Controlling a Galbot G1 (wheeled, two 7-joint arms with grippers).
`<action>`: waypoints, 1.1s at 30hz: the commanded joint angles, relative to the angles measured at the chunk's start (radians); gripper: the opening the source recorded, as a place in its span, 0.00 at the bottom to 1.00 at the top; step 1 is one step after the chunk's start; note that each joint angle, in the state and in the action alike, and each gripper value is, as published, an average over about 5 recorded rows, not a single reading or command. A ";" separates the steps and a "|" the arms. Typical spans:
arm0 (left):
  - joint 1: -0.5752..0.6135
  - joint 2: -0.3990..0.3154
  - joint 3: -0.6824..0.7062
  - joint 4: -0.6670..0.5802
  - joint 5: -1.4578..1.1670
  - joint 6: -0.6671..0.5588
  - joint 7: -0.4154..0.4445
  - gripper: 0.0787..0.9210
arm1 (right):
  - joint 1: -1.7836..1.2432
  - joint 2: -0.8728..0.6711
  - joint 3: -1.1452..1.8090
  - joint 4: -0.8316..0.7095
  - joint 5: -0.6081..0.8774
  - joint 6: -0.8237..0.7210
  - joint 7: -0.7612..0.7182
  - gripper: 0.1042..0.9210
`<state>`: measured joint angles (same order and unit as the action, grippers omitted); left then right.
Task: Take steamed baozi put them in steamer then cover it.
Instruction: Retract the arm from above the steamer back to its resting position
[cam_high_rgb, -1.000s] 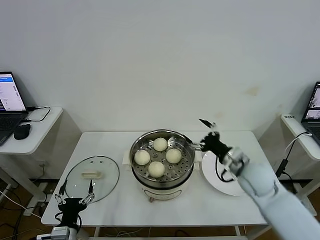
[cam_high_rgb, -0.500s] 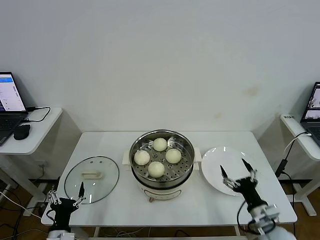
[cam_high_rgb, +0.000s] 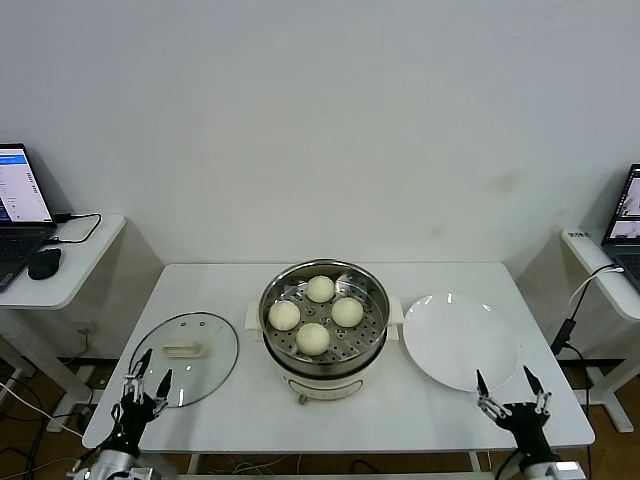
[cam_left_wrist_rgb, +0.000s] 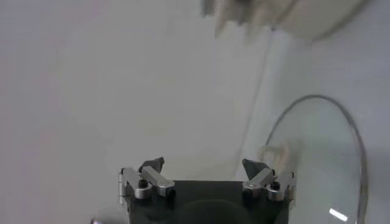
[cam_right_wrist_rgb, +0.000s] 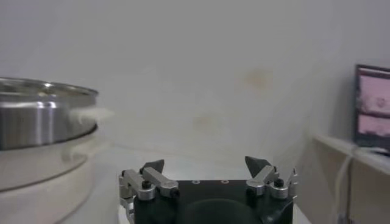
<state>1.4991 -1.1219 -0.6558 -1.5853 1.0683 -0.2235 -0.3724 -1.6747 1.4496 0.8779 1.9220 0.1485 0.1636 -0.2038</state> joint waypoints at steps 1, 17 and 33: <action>-0.221 0.074 0.049 0.234 0.174 -0.023 -0.018 0.88 | -0.049 0.075 0.050 -0.009 -0.015 0.020 0.000 0.88; -0.343 0.093 0.131 0.385 0.175 -0.048 -0.021 0.88 | -0.067 0.115 0.077 -0.009 -0.029 0.036 -0.002 0.88; -0.409 0.074 0.172 0.422 0.176 -0.052 -0.016 0.88 | -0.062 0.122 0.084 -0.032 -0.042 0.045 -0.007 0.88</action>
<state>1.1363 -1.0488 -0.5007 -1.2177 1.2361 -0.2737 -0.3870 -1.7356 1.5653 0.9584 1.8979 0.1115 0.2056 -0.2102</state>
